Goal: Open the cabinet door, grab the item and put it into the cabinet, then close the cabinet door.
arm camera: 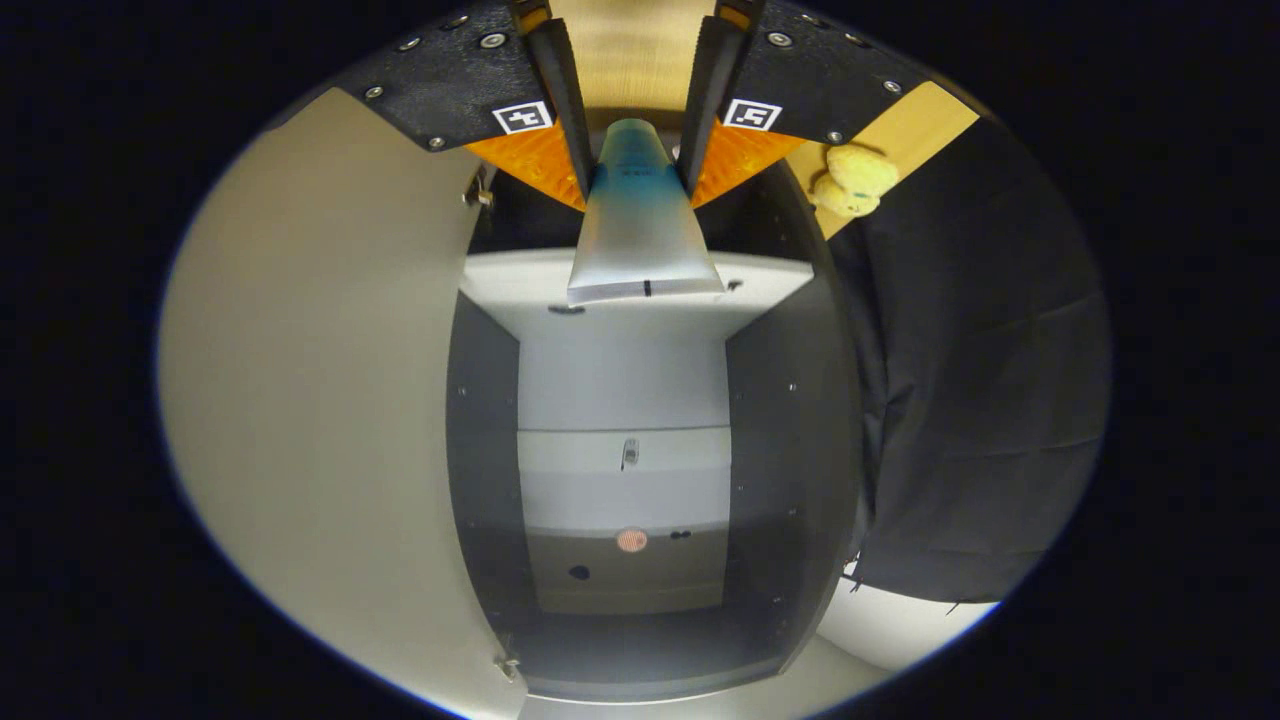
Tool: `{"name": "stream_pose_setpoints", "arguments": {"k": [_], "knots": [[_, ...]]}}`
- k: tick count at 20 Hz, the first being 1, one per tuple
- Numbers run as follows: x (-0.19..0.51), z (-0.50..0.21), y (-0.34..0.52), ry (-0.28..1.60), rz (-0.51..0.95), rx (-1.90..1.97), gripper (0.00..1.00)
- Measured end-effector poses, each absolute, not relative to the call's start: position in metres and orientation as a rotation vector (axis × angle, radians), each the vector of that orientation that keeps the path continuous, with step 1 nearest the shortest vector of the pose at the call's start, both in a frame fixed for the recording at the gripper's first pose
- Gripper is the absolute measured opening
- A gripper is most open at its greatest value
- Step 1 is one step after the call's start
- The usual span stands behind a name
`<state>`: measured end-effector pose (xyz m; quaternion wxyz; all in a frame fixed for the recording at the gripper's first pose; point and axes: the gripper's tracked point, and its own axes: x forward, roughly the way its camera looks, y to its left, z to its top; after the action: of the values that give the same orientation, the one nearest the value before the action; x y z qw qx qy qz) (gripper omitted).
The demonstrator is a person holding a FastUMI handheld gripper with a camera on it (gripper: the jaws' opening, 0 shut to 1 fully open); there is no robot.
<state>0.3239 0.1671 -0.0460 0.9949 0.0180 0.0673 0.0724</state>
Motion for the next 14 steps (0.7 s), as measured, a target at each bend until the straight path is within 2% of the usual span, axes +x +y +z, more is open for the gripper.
{"name": "stream_pose_setpoints", "arguments": {"k": [6, 11, 14], "knots": [[0.433, 0.008, 0.206, 0.090, 0.199, -0.011, 0.48], [0.495, -0.016, 0.220, 0.132, 0.170, -0.041, 0.48], [0.505, -0.032, 0.214, 0.162, 0.142, -0.009, 0.48]]}}
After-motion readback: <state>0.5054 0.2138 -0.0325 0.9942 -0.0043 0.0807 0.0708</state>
